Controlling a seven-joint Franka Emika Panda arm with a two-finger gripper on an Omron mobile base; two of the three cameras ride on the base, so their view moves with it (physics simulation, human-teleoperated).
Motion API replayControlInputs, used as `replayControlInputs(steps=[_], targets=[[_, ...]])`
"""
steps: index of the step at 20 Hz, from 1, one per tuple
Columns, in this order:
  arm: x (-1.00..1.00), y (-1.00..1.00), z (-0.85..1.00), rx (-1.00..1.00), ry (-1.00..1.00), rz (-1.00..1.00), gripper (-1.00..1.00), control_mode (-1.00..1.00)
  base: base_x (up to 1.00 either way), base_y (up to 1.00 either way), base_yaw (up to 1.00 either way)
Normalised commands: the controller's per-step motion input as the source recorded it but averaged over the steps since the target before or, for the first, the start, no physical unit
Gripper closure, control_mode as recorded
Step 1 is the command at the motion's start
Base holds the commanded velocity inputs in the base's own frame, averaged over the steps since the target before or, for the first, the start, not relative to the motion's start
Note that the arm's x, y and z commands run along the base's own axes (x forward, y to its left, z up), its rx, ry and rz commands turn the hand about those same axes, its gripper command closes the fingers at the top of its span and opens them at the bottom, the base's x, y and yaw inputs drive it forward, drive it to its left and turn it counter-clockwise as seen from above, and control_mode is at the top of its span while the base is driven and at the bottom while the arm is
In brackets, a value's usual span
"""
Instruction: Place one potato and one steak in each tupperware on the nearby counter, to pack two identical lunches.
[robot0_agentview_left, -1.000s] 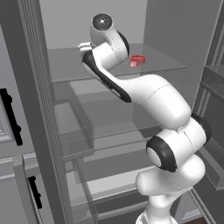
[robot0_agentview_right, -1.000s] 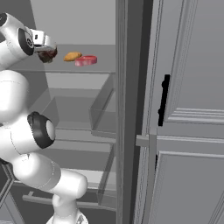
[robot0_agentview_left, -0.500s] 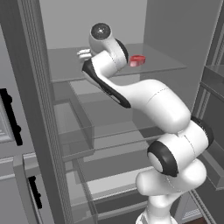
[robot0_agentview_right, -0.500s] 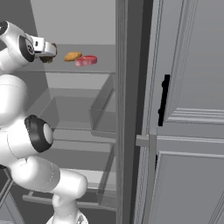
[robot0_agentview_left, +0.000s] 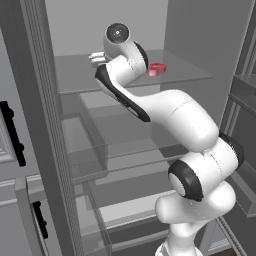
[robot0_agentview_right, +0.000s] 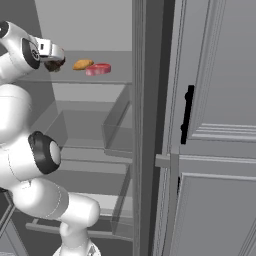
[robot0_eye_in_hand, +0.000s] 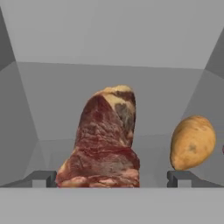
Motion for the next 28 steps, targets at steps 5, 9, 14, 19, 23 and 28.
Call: replayControlInputs(steps=[5,9,14,19,23,28], targets=[[0.1,0.0,0.01,0.0,-0.01,0.0,-1.0,-1.0,0.0,0.0,0.0],[0.07,0.0,-0.05,0.0,0.0,0.0,-1.0,-1.0,0.0,0.0,0.0],[0.01,0.0,0.0,0.0,0.0,0.0,1.0,-1.0,0.0,0.0,0.0],[-0.03,0.0,0.0,0.0,0.0,0.0,1.0,-1.0,0.0,0.0,0.0],[-0.6,0.0,0.0,0.0,0.0,0.0,1.0,-1.0,0.0,0.0,0.0],[-0.99,-0.11,0.0,0.02,0.01,-0.02,1.0,-1.0,0.0,0.0,0.0]])
